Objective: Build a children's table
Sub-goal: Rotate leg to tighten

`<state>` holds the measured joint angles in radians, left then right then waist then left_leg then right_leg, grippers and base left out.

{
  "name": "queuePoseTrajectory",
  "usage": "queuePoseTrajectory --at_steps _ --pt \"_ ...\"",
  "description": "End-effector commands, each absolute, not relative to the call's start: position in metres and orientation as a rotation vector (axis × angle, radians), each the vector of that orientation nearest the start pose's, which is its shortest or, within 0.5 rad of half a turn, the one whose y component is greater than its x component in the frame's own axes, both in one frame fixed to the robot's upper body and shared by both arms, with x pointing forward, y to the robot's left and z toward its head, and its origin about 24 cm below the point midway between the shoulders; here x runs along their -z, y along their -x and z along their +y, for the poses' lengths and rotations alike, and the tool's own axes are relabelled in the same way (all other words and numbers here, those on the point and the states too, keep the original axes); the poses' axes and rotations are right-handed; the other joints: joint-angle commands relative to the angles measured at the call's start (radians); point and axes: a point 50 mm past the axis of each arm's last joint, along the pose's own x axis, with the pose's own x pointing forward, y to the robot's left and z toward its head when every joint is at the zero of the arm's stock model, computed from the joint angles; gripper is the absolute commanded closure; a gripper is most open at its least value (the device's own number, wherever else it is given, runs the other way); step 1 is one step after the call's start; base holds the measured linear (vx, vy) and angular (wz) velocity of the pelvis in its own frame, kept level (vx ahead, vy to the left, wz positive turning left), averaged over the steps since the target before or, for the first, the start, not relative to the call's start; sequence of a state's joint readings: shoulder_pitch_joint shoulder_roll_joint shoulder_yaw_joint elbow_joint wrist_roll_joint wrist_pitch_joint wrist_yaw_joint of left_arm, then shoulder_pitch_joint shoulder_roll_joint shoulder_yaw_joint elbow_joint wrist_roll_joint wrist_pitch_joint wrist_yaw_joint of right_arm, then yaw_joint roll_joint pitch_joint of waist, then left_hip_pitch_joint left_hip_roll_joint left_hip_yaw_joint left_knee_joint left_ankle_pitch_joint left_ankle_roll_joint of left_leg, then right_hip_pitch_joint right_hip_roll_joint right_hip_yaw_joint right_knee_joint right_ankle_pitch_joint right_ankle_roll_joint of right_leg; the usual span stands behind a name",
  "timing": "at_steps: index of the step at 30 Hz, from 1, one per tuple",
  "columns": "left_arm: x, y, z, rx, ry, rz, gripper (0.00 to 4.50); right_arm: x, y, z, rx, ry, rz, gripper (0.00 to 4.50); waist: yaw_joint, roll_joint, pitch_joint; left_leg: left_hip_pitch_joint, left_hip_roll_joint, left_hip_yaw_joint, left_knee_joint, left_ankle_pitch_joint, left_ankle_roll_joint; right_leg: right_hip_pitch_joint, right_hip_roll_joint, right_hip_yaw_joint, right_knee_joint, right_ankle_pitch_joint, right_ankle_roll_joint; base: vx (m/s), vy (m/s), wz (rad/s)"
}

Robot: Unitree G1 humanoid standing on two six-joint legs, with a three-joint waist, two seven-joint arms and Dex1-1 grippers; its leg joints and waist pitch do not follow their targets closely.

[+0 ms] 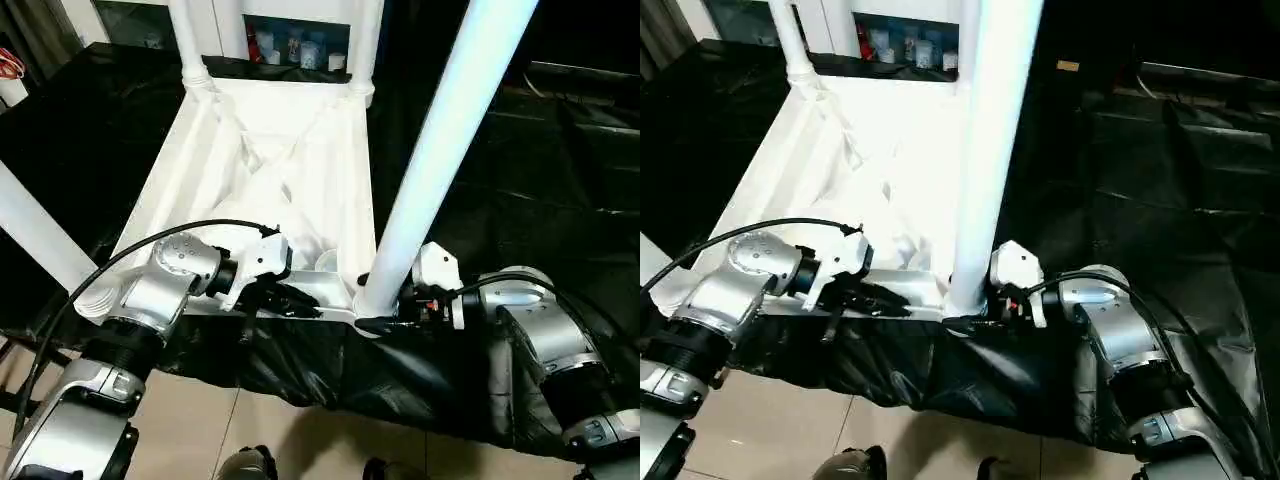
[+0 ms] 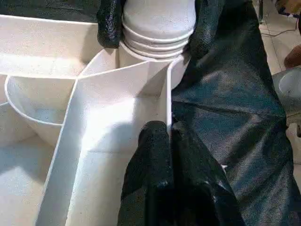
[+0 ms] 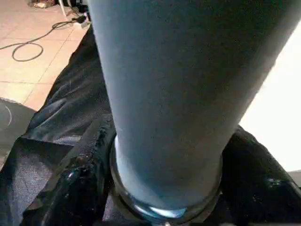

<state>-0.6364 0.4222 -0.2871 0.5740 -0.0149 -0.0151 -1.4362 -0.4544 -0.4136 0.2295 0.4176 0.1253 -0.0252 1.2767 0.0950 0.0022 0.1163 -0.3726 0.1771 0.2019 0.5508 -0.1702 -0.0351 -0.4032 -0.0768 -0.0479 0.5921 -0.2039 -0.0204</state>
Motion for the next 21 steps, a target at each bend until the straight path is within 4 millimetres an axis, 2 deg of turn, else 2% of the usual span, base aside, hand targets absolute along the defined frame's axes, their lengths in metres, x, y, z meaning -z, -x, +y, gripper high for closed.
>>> queuePoseTrajectory --at_steps 1,5,6,8,10,11,12,13,14,15,16,17,18,21 --pt "-0.067 -0.311 0.133 1.583 -0.49 0.407 4.5 -0.04 -0.278 -0.131 -1.507 0.295 0.327 1.73 0.001 -0.004 -0.059 0.015 0.065 -0.022 -0.051 -0.13 0.114 0.048 -0.078 0.045 -0.049 -0.023 -0.292 0.0 0.0 0.0" --pt "-0.067 -0.317 0.122 1.5 -0.469 0.367 4.5 -0.034 -0.278 -0.125 -1.43 0.234 0.309 1.78 0.006 -0.005 -0.058 0.017 0.067 -0.023 -0.053 -0.153 0.1 0.044 -0.079 0.047 -0.054 -0.07 -0.284 0.0 0.0 0.0" --pt "-0.068 -0.319 0.12 1.475 -0.461 0.358 4.5 -0.033 -0.279 -0.123 -1.397 0.215 0.303 1.78 0.005 -0.004 -0.053 0.018 0.066 -0.022 -0.056 -0.173 0.091 0.04 -0.078 0.048 -0.058 -0.1 -0.279 0.0 0.0 0.0" --pt "-0.067 -0.325 0.109 1.392 -0.444 0.336 4.5 -0.029 -0.287 -0.117 -1.253 0.182 0.286 1.78 0.002 -0.006 -0.045 0.022 0.066 -0.028 -0.067 -0.263 0.046 0.037 -0.086 0.051 -0.077 -0.284 -0.242 0.0 0.0 0.0" --pt "-0.066 -0.329 0.101 1.336 -0.434 0.322 4.5 -0.025 -0.294 -0.112 -1.124 0.156 0.28 1.78 -0.003 -0.006 -0.041 0.025 0.065 -0.031 -0.071 -0.3 0.023 0.032 -0.09 0.054 -0.087 -0.377 -0.218 -0.059 0.003 0.0" --pt "-0.064 -0.33 0.092 1.299 -0.422 0.316 4.5 -0.022 -0.3 -0.106 -1.018 0.129 0.275 1.78 -0.009 -0.009 -0.039 0.028 0.063 -0.039 -0.075 -0.338 -0.002 0.028 -0.094 0.054 -0.099 -0.493 -0.177 -0.064 0.005 -0.01" --pt "-0.064 -0.331 0.088 1.289 -0.419 0.311 4.5 -0.021 -0.302 -0.104 -0.979 0.118 0.272 1.78 -0.012 -0.005 -0.037 0.024 0.063 -0.042 -0.078 -0.34 -0.008 0.029 -0.094 0.054 -0.099 -0.508 -0.167 -0.065 0.018 -0.09" --pt "-0.064 -0.331 0.087 1.284 -0.418 0.309 4.5 -0.02 -0.303 -0.102 -0.963 0.109 0.273 1.79 -0.017 -0.007 -0.037 0.018 0.062 -0.048 -0.084 -0.354 -0.015 0.033 -0.093 0.05 -0.101 -0.541 -0.144 0.0 0.0 0.0" --pt "-0.063 -0.331 0.081 1.268 -0.415 0.302 4.5 -0.019 -0.306 -0.098 -0.901 0.077 0.277 1.79 -0.019 -0.008 -0.037 0.016 0.061 -0.05 -0.085 -0.359 -0.016 0.033 -0.093 0.05 -0.103 -0.55 -0.133 -0.055 0.027 -0.15" --pt "-0.062 -0.331 0.077 1.25 -0.416 0.299 4.5 -0.018 -0.309 -0.093 -0.855 0.059 0.277 1.79 -0.023 -0.003 -0.039 0.02 0.062 -0.051 -0.087 -0.37 -0.019 0.028 -0.092 0.05 -0.104 -0.542 -0.127 0.0 0.0 0.0" --pt "-0.062 -0.331 0.077 1.25 -0.416 0.299 4.5 -0.018 -0.309 -0.093 -0.855 0.059 0.277 1.8 -0.026 -0.004 -0.039 0.02 0.062 -0.051 -0.088 -0.373 -0.021 0.027 -0.091 0.05 -0.106 -0.534 -0.128 -0.054 0.036 -0.15" --pt "-0.061 -0.332 0.069 1.215 -0.428 0.289 4.5 -0.017 -0.312 -0.083 -0.773 0.028 0.285 1.8 -0.031 -0.002 -0.039 0.024 0.062 -0.049 -0.09 -0.38 -0.023 0.021 -0.088 0.051 -0.107 -0.499 -0.134 0.0 0.0 0.0" --pt "-0.061 -0.332 0.064 1.202 -0.423 0.283 4.5 -0.017 -0.312 -0.074 -0.745 0.026 0.279 1.8 -0.034 -0.002 -0.041 0.024 0.061 -0.05 -0.09 -0.386 -0.025 0.023 -0.087 0.048 -0.105 -0.489 -0.138 0.0 0.0 0.0" --pt "-0.06 -0.33 0.051 1.194 -0.431 0.264 4.5 -0.019 -0.312 -0.052 -0.719 0.014 0.247 1.8 -0.036 -0.002 -0.037 0.03 0.06 -0.049 -0.091 -0.429 -0.029 0.014 -0.088 0.052 -0.113 -0.51 -0.129 0.0 0.0 0.0"
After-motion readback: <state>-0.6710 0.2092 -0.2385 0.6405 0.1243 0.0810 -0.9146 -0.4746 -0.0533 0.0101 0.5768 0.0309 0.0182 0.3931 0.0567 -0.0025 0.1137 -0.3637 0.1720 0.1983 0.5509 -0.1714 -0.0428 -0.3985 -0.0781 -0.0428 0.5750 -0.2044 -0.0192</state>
